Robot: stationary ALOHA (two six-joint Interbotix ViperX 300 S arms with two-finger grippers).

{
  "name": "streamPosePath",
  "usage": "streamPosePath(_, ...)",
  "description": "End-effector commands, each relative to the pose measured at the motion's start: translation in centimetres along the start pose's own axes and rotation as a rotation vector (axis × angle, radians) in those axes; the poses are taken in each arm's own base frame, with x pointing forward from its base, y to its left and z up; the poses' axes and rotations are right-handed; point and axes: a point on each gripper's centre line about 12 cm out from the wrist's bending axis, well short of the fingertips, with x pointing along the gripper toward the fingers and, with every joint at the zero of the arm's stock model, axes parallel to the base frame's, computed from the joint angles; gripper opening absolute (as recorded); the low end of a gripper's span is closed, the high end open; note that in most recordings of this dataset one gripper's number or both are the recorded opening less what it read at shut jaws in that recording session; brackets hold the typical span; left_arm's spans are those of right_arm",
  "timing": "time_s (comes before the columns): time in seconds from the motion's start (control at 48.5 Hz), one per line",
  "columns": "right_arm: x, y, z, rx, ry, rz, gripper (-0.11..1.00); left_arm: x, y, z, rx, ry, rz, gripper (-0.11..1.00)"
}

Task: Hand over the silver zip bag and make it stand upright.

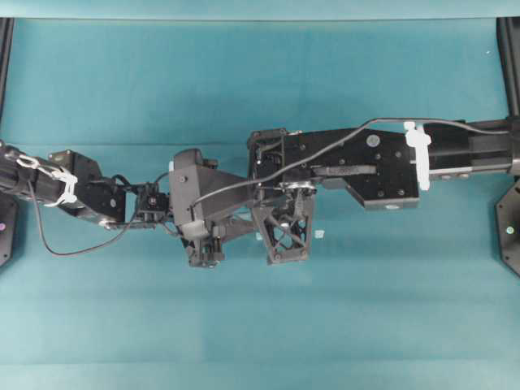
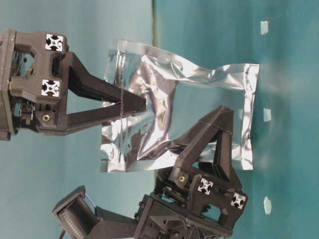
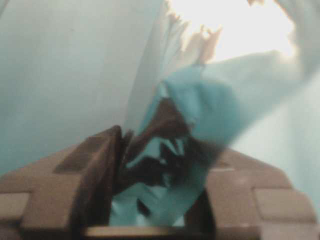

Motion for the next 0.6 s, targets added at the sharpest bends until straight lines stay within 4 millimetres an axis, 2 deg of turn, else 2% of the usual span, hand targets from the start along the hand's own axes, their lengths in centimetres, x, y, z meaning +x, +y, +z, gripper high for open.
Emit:
streamPosePath(0.0, -2.6, 0.14, 0.41, -0.005, -0.069, -0.004, 0.06, 0.17, -0.2, 0.02, -0.001, -0.003, -0.006, 0.29)
streamPosePath(0.577, -2.38, 0.17, 0.25, -0.002, -0.062, -0.003, 0.06, 0.43, -0.65, -0.33, 0.005, 0.035, -0.014, 0.27)
